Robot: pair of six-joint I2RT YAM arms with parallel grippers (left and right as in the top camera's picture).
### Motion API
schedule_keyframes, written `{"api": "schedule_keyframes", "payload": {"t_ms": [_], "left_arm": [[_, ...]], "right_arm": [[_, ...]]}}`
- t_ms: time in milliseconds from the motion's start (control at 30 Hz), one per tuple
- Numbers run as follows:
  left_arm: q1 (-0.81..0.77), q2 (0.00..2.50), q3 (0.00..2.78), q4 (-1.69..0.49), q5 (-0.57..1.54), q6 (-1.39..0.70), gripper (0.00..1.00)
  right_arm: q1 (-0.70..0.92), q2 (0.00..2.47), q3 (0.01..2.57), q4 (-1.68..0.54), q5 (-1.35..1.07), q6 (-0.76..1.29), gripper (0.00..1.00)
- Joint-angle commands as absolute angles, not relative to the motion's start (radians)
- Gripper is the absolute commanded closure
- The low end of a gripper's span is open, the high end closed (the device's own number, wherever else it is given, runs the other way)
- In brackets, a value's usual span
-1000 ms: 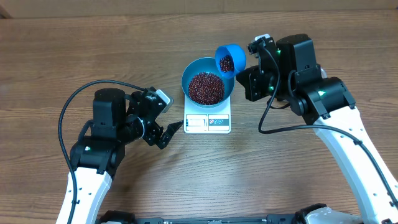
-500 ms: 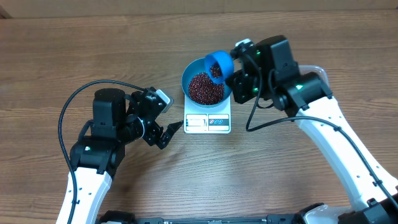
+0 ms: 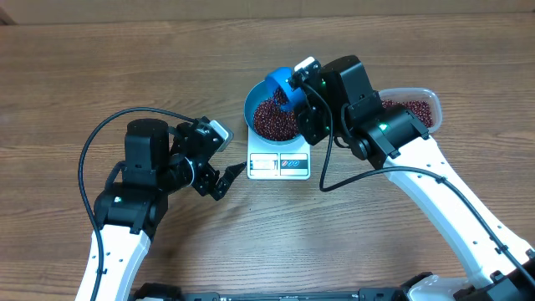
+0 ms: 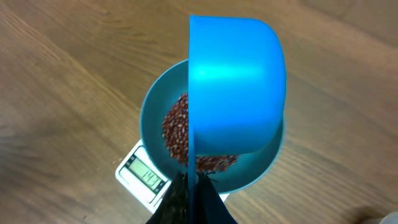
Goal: Scoop item into bowl and weigh 150g on scale
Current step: 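Tip the blue scoop with the right gripper to trickle beans into the bowl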
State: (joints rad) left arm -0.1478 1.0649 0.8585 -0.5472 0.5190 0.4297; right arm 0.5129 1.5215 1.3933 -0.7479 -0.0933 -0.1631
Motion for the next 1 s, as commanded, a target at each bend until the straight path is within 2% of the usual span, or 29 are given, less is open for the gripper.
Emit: {"api": "schedule_keyframes", "payload": {"t_ms": [0, 967], "left_arm": [[-0.14, 1.06, 0.854, -0.546, 0.521, 0.449, 0.0], [-0.14, 1.06, 0.854, -0.546, 0.521, 0.449, 0.01]], "right_arm": [[0.516, 1.522, 1.427, -0.729, -0.067, -0.215, 0.96], [0.516, 1.56, 1.427, -0.73, -0.068, -0.214, 0.96]]}}
